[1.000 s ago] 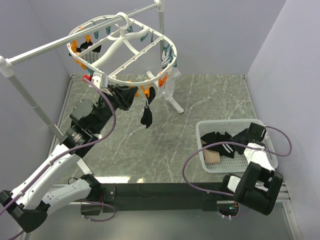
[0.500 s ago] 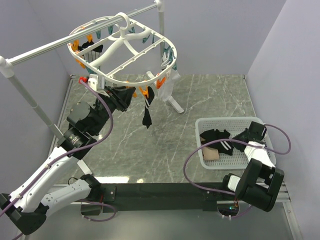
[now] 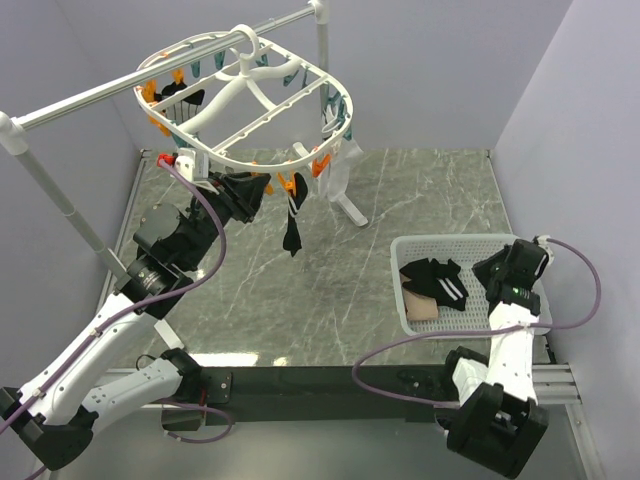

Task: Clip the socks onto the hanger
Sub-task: Pick up the sock from the bin.

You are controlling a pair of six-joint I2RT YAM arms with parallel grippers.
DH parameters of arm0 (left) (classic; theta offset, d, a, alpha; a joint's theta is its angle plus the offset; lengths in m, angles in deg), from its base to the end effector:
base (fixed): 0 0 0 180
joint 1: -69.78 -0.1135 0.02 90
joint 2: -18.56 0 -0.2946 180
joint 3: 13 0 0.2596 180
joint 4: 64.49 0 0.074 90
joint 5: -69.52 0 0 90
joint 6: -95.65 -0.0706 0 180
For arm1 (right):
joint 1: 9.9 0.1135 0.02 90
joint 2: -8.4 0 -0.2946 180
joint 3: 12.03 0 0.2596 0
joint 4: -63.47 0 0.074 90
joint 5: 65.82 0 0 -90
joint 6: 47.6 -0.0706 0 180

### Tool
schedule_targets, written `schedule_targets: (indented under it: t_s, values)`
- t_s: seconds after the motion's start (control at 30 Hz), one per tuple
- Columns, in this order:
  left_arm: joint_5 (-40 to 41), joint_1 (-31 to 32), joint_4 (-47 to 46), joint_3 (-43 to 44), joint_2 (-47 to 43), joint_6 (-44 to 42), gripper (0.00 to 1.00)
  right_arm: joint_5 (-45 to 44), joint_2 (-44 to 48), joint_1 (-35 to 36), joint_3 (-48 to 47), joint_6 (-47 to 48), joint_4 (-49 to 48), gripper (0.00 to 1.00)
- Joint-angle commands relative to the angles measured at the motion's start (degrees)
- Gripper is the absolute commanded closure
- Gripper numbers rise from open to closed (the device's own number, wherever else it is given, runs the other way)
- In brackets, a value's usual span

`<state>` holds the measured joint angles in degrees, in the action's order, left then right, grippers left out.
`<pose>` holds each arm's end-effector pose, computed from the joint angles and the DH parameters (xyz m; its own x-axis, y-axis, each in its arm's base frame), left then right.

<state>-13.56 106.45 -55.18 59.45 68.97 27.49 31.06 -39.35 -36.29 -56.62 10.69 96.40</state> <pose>0.1763 -0.1206 0.4697 -0.0214 -0.4445 -0.8955 0.5286 0.7553 -0.3875 0.1807 -0.0802 0.2324 -0.2625 0.7128 -0.6504 0.5790 0.6556 0.4848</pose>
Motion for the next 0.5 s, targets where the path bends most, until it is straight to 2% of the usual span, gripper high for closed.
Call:
schedule_targets:
  t_s: [0.0, 0.03, 0.07, 0.17, 0.47]
  values:
    - [-0.2, -0.3, -2.9, 0.0, -0.8, -0.3, 0.76, -1.3, -2.6, 0.0, -0.4, -0.4, 6.5, 0.73]
    - [-0.2, -0.3, -2.9, -0.1, -0.8, -0.3, 0.76, -1.4, -3.0, 0.0, -0.2, -0.6, 7.1, 0.66]
    - [-0.2, -0.3, -2.9, -0.1, -0.9, -0.3, 0.76, -1.5, -3.5, 0.0, 0.2, -1.2, 7.6, 0.54]
    - [-0.2, -0.3, -3.1, -0.3, -0.9, -0.2, 0.76, -1.2, -4.4, 0.0, 1.9, -2.3, 7.2, 0.42]
    - [0.2, -0.4, -3.1, -0.5, -0.9, -0.3, 0.76, 0.4, -7.8, 0.0, 4.8, -3.5, 3.3, 0.42]
